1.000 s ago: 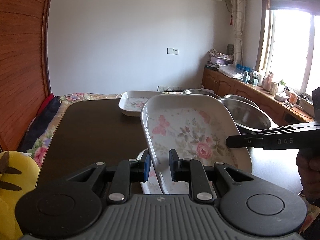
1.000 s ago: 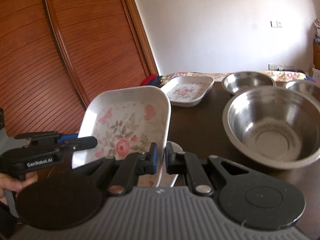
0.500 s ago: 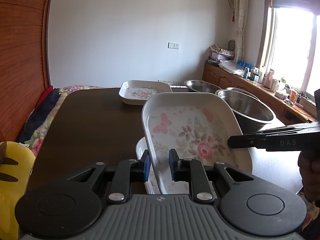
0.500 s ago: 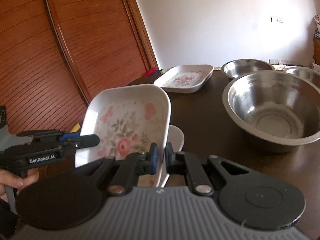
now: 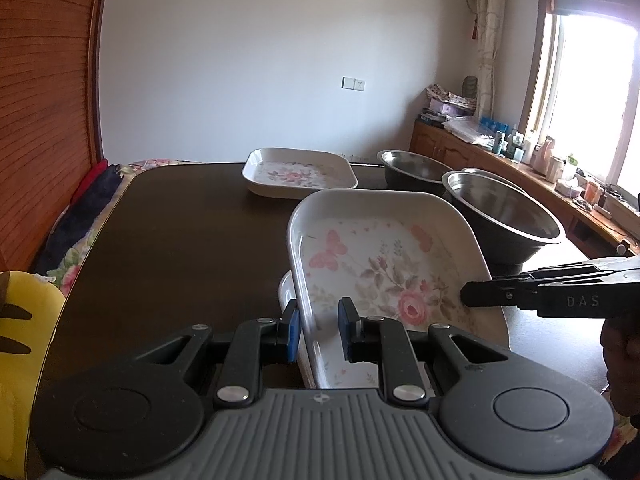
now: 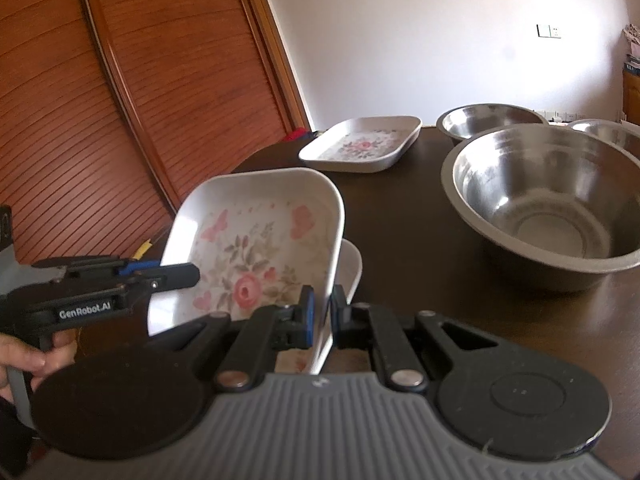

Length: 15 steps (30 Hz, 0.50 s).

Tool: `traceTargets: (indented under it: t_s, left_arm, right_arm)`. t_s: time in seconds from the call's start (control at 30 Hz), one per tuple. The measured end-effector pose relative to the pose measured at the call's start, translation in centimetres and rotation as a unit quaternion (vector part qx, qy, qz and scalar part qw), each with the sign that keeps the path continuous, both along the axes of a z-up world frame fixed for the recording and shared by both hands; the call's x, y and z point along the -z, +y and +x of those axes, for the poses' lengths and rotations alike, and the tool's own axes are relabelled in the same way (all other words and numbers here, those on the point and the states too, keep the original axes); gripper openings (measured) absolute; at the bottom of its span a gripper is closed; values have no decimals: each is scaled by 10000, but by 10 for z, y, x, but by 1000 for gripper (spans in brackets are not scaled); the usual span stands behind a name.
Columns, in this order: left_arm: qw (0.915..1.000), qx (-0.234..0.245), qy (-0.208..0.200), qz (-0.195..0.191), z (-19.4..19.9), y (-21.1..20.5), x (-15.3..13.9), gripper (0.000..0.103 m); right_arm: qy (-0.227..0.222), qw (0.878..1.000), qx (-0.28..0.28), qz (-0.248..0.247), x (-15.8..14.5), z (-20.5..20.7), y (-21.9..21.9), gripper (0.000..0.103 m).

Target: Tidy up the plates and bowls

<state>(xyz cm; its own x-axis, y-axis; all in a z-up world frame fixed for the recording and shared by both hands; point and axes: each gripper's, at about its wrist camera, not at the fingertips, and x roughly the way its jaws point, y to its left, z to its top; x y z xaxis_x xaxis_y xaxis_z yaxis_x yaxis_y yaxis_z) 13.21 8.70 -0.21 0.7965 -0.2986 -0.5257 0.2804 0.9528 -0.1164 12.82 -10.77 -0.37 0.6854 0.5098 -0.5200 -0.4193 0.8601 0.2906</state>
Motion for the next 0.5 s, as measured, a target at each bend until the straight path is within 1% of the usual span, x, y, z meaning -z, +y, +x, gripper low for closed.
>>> traceTargets:
  t_s: [0.5]
  left_arm:
    - [9999, -104, 21, 86, 5, 3, 7, 50]
  right_arm:
    - [-145, 9997, 59, -204, -1, -4, 6, 12]
